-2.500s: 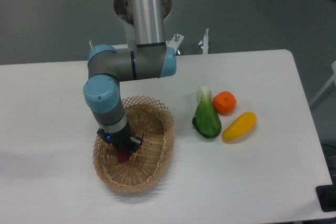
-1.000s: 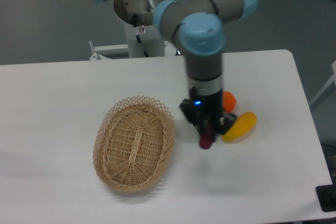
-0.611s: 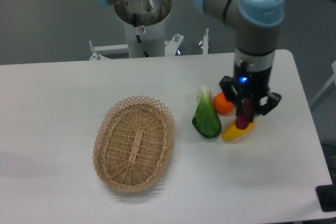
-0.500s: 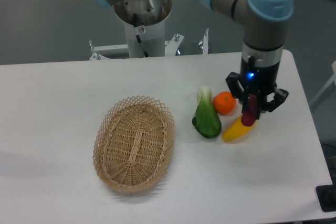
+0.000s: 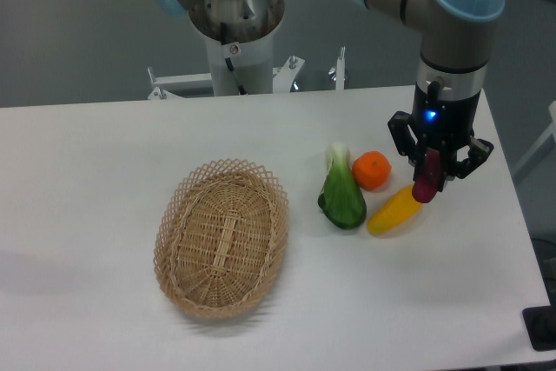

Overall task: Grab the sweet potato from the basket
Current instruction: 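Raise the held sweet potato higher above the table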

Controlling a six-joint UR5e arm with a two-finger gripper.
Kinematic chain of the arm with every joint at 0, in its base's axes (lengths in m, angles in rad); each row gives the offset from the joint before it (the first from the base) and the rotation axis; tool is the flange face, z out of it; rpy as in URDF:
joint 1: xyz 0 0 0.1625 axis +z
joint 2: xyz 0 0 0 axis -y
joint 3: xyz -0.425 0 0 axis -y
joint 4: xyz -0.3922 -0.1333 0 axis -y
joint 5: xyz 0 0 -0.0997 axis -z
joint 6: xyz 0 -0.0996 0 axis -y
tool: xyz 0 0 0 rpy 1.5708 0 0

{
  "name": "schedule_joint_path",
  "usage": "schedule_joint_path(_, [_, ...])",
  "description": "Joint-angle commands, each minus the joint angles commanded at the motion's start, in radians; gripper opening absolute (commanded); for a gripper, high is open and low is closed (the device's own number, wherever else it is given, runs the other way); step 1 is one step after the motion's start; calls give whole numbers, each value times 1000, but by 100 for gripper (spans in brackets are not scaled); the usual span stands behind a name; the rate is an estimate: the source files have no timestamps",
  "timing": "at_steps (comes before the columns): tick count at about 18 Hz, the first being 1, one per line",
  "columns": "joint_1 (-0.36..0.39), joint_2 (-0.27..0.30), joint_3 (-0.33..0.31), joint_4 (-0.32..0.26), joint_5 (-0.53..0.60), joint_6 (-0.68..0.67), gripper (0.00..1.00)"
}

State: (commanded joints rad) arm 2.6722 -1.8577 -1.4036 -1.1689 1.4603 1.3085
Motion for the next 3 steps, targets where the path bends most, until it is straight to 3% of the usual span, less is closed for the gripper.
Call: schedule_joint_path(3, [0,-2,0,2,-2,0,33])
